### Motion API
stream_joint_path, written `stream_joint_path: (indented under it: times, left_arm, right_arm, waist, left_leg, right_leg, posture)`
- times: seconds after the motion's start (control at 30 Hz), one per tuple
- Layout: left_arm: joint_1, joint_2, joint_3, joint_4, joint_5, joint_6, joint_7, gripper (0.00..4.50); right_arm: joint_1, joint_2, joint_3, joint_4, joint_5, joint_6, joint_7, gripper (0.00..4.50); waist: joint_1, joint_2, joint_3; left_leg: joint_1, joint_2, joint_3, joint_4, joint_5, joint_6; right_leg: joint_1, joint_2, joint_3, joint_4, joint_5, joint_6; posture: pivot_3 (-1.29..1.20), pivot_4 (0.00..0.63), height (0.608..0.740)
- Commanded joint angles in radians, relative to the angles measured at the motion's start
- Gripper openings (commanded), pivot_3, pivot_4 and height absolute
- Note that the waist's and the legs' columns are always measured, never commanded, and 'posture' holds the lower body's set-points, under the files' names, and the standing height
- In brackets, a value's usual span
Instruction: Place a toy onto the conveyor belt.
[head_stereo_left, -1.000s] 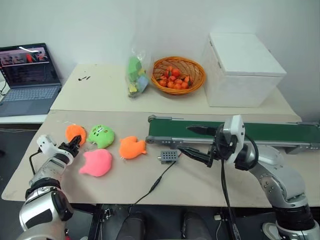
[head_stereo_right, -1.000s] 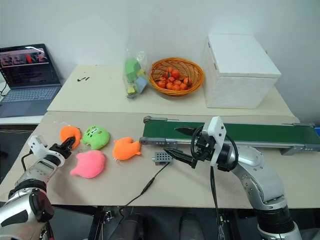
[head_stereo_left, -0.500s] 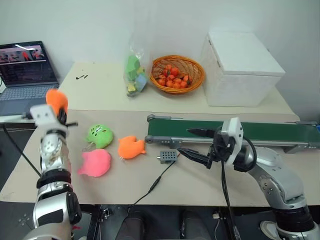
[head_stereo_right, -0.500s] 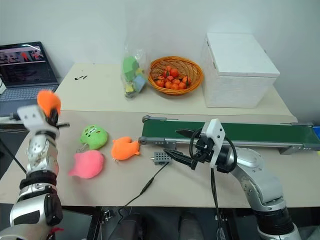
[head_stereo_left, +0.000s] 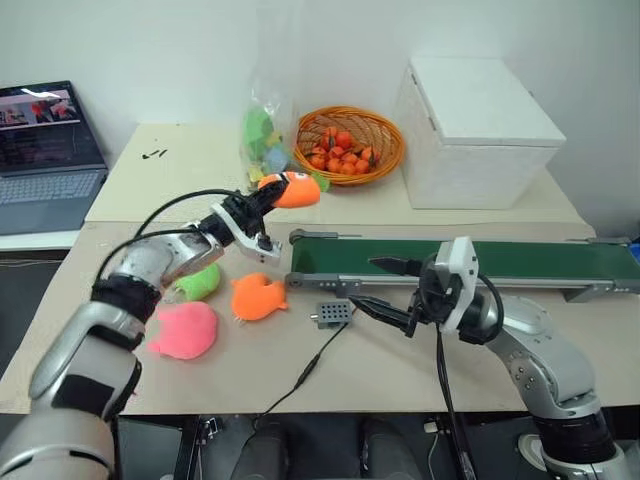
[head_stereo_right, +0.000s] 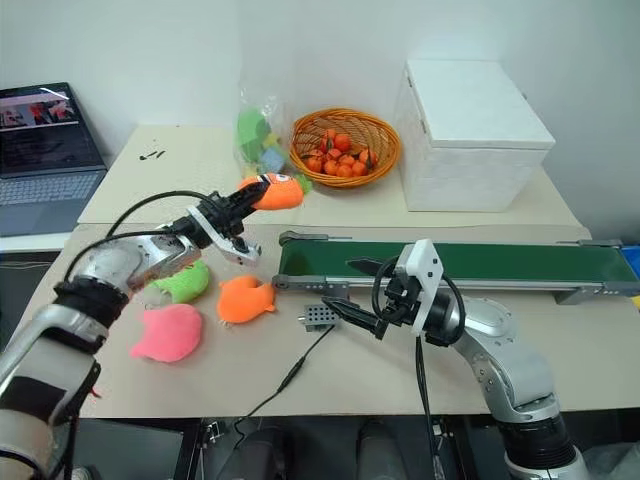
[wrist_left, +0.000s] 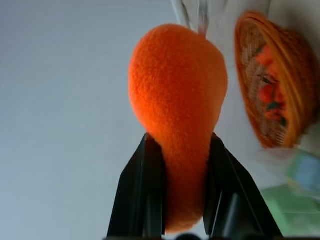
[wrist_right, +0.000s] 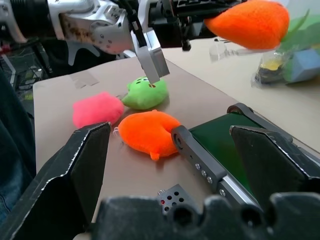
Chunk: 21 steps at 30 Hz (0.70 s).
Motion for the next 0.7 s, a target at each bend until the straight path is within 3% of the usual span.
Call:
stream_joint_path:
  times: [0.03,0.3,0.7]
  left_arm:
    - [-0.093,-0.031,-0.107,0.127,0.102,-0.015,0.220,0.85]
    - [-0.112,-0.158,-0.298,0.259,0.193,0.000,0.427,0.85]
    - [-0.052,-0.276,-0.440,0.457,0.198,0.122,0.350,0.85]
  right_arm:
    - [0.000,-0.018,-0.022,-0.041,0.005,-0.027,0.017,4.50]
    - [0.003,-0.060,-0.095,-0.018,0.022,-0.037,0.046,4.50]
    - [-0.041,-0.068,-0.132,-0.031,0.065,-0.018,0.046,4.50]
  waist:
    - [0.003,0.000,0.000]
    - [0.006,0.000,0.000]
    - [0.004,0.000,0.000]
  left_leg:
    - [0.000,0.000,0.000,0.000,0.000,0.000]
    - [-0.002,-0.001,0.000,0.001,0.000,-0.001]
    - [-0.002,-0.001,0.000,0.001,0.000,-0.001]
  right_leg:
    - [0.000,0.000,0.000,0.000,-0.001,0.001]
    - [-0.001,-0.001,-0.001,0.000,-0.001,0.002]
    - [-0.001,-0.001,-0.001,0.001,-0.001,0.002]
  posture:
    - [0.00,0.150,0.727]
    - [0.00,0.150,0.727]
    - [0.00,0.150,0.727]
